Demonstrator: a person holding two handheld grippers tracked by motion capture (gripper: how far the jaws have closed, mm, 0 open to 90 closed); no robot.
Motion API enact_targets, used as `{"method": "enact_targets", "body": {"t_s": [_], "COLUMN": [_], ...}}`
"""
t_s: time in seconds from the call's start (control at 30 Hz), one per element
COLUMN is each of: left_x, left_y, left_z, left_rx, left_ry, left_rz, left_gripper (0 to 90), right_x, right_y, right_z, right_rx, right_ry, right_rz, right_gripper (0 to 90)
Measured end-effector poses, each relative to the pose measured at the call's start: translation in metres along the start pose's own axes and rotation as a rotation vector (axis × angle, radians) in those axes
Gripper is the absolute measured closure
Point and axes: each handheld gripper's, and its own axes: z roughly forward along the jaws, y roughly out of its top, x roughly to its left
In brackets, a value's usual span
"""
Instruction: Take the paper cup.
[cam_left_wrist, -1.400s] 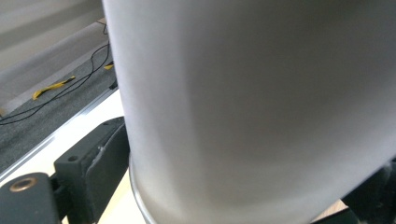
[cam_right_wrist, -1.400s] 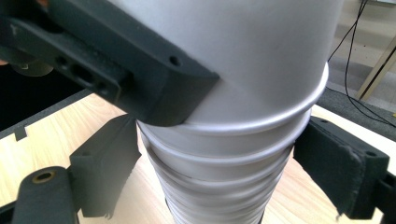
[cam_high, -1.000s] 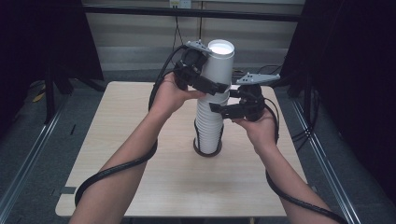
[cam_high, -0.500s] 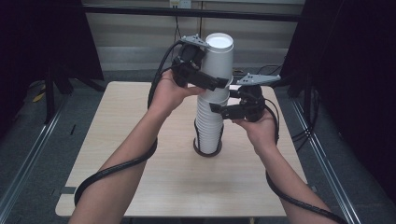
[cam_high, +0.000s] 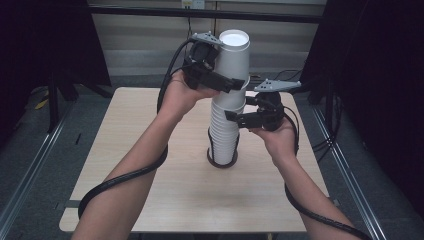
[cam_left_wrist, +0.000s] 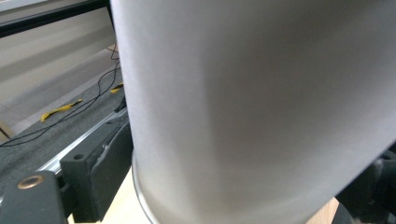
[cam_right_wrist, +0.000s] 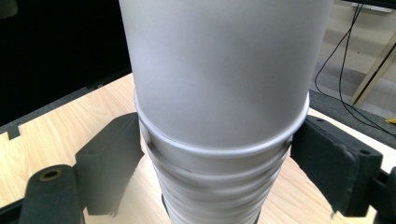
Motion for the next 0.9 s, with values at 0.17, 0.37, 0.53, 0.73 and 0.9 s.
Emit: {"method": "enact_targets", "body": {"t_s": [0.17,0.37,0.53,0.73,0.9], "left_x": [0.0,-0.001,-0.002,-0.003,-0.003], "left_y": [0.006,0.013,0.018,0.021,0.023], "left_z": [-0.006,-0.012,-0.016,-0.02,-0.023], "left_rx": [-0.01,-0.031,-0.027,-0.026,-0.032], "left_ry": [-0.001,0.008,0.011,0.011,0.012], "left_rz": [0.001,-0.004,0.007,0.011,0.014], "left_gripper": [10.3,10.1,10.1,10.1,10.4], "right_x": [0.0,0.0,0.0,0.0,-0.002], "right_y": [-0.001,-0.001,-0.002,-0.003,-0.006], "right_z": [0.0,-0.001,-0.001,-0.001,0.0], "right_rx": [-0.007,-0.008,-0.008,-0.006,-0.005], "right_ry": [0.0,-0.001,0.001,-0.003,-0.003], "right_rz": [0.0,0.001,0.001,0.002,0.01], "right_gripper": [16.7,17.0,17.1,17.7,18.3]}}
